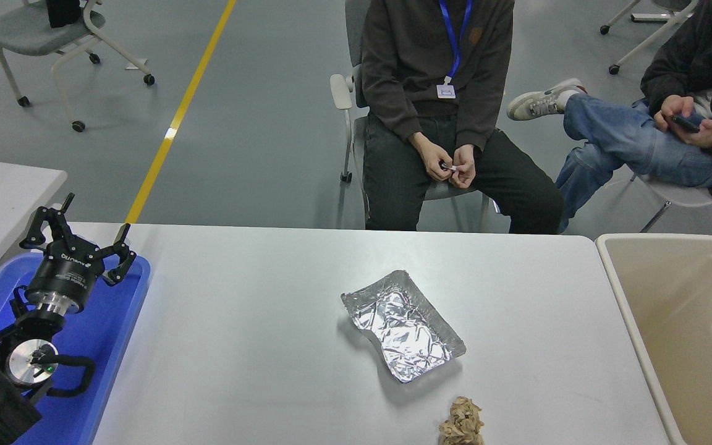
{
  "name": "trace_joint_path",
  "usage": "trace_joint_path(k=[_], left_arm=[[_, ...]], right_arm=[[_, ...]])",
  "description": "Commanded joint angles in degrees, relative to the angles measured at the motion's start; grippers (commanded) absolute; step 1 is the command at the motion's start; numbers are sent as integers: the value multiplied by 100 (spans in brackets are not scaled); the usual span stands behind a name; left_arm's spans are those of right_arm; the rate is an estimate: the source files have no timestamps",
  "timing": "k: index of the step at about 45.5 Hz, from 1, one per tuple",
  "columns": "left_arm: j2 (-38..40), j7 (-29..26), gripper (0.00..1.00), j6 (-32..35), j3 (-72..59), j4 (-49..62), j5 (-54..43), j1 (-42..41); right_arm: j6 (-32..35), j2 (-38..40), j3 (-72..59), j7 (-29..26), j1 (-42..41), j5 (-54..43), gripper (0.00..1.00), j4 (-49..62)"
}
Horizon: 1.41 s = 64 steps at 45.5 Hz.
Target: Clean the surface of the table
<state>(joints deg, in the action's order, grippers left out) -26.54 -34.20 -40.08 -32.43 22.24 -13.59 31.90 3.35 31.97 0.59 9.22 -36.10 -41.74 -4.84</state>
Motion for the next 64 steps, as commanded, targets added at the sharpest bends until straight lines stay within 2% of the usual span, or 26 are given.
trace_joint_path(k=[1,7,8,9,10,13,15,16,17,43,53,64], left_arm=[[0,1,100,0,0,0,5,0],[0,1,100,0,0,0,-4,0],[0,1,100,0,0,0,5,0],[0,-7,100,0,0,0,5,0],[0,1,100,0,0,0,5,0],[0,1,100,0,0,0,-4,0],[0,1,100,0,0,0,5,0],[0,1,100,0,0,0,-4,0],[0,1,100,0,0,0,-4,0],[-9,-16,100,9,0,0,-4,-9],[-9,-7,100,9,0,0,-4,-9],[-9,-7,100,9,0,0,-4,-9]], right_arm=[[-27,-139,-6,-8,60,61,0,132],[-36,-139,20,-34,60,70,0,141],[-45,-147,29,-43,60,70,13,158],[-62,-147,46,-52,60,87,38,185],[-80,-156,64,-52,60,122,54,220],[-106,-182,3,-43,60,333,69,264],[-106,-209,-6,-43,60,456,86,273],[-98,-209,-15,-43,60,500,98,273],[-89,-209,-15,-43,60,518,100,281],[-27,-192,108,-43,-19,588,100,281],[245,-95,20,-43,-63,1274,100,282],[377,116,625,-16,-204,1362,100,-8]])
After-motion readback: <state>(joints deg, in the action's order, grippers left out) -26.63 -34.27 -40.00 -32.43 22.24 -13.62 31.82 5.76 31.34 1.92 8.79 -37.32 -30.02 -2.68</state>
